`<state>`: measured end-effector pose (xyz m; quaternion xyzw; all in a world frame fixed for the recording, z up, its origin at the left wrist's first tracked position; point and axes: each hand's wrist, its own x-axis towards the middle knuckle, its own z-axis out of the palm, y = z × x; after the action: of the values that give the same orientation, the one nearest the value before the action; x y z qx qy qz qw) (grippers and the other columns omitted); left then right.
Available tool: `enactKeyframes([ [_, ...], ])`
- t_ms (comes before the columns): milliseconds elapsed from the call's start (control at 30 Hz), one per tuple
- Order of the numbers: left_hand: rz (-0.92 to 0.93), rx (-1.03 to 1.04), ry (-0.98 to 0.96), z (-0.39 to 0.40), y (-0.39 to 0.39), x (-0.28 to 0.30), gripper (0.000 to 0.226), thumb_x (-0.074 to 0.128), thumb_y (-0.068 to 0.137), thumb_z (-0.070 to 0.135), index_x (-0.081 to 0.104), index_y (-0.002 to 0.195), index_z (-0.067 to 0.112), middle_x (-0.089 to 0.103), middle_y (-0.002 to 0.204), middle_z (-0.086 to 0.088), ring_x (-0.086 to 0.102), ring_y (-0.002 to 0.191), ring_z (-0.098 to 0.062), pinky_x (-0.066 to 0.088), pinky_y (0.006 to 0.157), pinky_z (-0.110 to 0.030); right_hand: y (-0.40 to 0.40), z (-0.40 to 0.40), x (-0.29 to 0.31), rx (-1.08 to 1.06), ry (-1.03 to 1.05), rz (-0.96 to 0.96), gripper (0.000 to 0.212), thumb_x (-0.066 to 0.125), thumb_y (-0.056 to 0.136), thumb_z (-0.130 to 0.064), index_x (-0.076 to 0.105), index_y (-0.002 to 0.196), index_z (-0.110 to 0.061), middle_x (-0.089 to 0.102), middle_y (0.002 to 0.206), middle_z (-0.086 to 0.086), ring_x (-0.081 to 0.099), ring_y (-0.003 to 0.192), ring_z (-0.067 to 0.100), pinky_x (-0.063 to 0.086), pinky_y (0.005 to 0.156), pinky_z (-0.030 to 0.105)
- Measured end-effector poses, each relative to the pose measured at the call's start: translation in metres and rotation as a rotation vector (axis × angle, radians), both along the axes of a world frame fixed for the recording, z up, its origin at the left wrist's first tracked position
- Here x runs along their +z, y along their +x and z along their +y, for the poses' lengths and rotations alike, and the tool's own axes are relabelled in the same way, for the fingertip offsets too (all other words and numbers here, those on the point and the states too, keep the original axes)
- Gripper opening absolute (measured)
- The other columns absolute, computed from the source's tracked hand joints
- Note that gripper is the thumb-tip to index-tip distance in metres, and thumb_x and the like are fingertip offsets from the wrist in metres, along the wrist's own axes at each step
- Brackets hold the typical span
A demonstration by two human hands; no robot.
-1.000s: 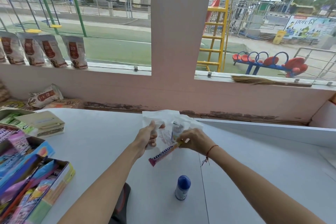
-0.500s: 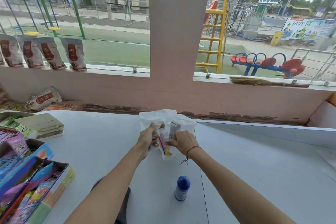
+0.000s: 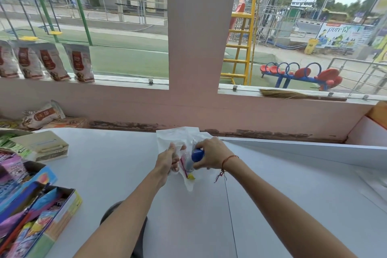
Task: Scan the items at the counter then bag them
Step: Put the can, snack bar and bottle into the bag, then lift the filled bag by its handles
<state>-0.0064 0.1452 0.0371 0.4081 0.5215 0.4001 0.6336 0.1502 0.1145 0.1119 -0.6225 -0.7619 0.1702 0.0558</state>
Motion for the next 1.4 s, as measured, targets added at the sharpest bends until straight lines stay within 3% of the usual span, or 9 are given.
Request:
enactKeyframes([
  [300, -0.116, 0.053, 0.013, 0.006, 0.0, 0.012, 0.049, 0.03, 0.1, 0.041, 0.064, 0.116, 0.01, 0.019, 0.06, 0.003, 0.025, 0.04, -0.008, 0.033, 0.041, -0.019, -0.01, 0.018, -0.07, -0.393, 0.529, -0.205, 0.033, 0.061, 0.071, 0.0, 0.054, 0.102, -0.008, 0.059, 0.1, 0.014, 0.057, 0.088, 0.031, 0.048, 0.064, 0.037],
  [433, -0.098, 0.058, -0.003, 0.002, 0.004, 0.015, 0.046, 0.029, 0.099, 0.044, 0.067, 0.106, 0.019, 0.021, 0.059, 0.003, 0.024, 0.043, -0.009, 0.033, 0.043, -0.02, 0.023, 0.012, -0.086, -0.792, 0.125, 0.158, 0.047, 0.069, 0.077, -0.028, 0.051, 0.117, -0.014, 0.052, 0.12, 0.012, 0.048, 0.11, 0.033, 0.047, 0.086, 0.04],
  [733, -0.083, 0.072, 0.095, 0.03, 0.012, 0.078, 0.022, 0.051, 0.094, 0.027, 0.063, 0.094, 0.008, 0.053, 0.053, 0.003, 0.038, 0.032, -0.005, 0.037, 0.036, -0.018, 0.022, 0.026, -0.021, -0.788, -0.016, 1.201, 0.028, 0.05, 0.083, -0.013, 0.06, 0.081, 0.013, 0.061, 0.095, 0.039, 0.05, 0.072, 0.026, 0.036, 0.058, 0.03],
  [833, -0.073, 0.048, 0.245, 0.05, 0.018, 0.161, 0.011, 0.062, 0.087, 0.015, 0.06, 0.086, 0.005, 0.07, 0.056, 0.001, 0.048, 0.036, -0.004, 0.04, 0.037, -0.016, 0.028, 0.031, 0.058, -0.706, 0.083, 1.379, 0.024, 0.047, 0.088, -0.01, 0.058, 0.067, -0.005, 0.058, 0.063, 0.016, 0.049, 0.053, 0.02, 0.035, 0.052, 0.026],
  [967, -0.072, -0.07, 0.477, 0.063, 0.019, 0.27, 0.015, 0.067, 0.077, 0.002, 0.058, 0.081, 0.013, 0.067, 0.077, -0.006, 0.064, 0.074, -0.019, 0.047, 0.063, -0.025, 0.041, 0.05, 0.156, -0.538, 0.253, 1.505, 0.029, 0.046, 0.088, -0.014, 0.062, 0.093, 0.009, 0.053, 0.08, 0.037, 0.045, 0.077, 0.025, 0.035, 0.062, 0.031],
  [1067, 0.039, -0.105, 0.618, 0.057, 0.016, 0.322, 0.024, 0.065, 0.08, -0.002, 0.061, 0.1, 0.009, 0.068, 0.081, -0.008, 0.063, 0.081, -0.024, 0.051, 0.077, -0.033, 0.051, 0.056, 0.226, -0.378, 0.292, 1.513, 0.03, 0.062, 0.085, -0.025, 0.063, 0.104, -0.002, 0.065, 0.093, 0.016, 0.057, 0.084, 0.024, 0.043, 0.071, 0.033],
  [1167, 0.052, -0.07, 0.687, 0.047, 0.014, 0.361, 0.016, 0.063, 0.083, -0.003, 0.066, 0.098, -0.005, 0.074, 0.076, -0.008, 0.071, 0.063, -0.014, 0.06, 0.065, -0.027, 0.06, 0.052, 0.274, -0.247, 0.363, 1.438, 0.065, 0.079, 0.069, -0.018, 0.051, 0.127, -0.011, 0.063, 0.114, 0.012, 0.061, 0.101, 0.027, 0.051, 0.083, 0.036],
  [1267, -0.026, 0.047, 0.707, 0.038, 0.012, 0.391, 0.007, 0.064, 0.083, 0.0, 0.065, 0.078, 0.004, 0.072, 0.055, 0.001, 0.068, 0.049, -0.01, 0.058, 0.049, -0.023, 0.066, 0.046, 0.295, -0.173, 0.433, 1.429, 0.056, 0.075, 0.074, -0.003, 0.055, 0.126, -0.007, 0.068, 0.096, 0.009, 0.069, 0.071, 0.016, 0.058, 0.061, 0.028],
  [1400, 0.013, 0.101, 0.742, 0.032, 0.008, 0.403, 0.011, 0.073, 0.079, 0.017, 0.063, 0.079, 0.015, 0.068, 0.083, -0.004, 0.064, 0.071, -0.017, 0.057, 0.058, -0.023, 0.065, 0.034, 0.31, -0.16, 0.529, 1.353, 0.04, 0.075, 0.075, -0.004, 0.066, 0.113, -0.004, 0.069, 0.099, 0.016, 0.068, 0.08, 0.027, 0.057, 0.085, 0.043],
])
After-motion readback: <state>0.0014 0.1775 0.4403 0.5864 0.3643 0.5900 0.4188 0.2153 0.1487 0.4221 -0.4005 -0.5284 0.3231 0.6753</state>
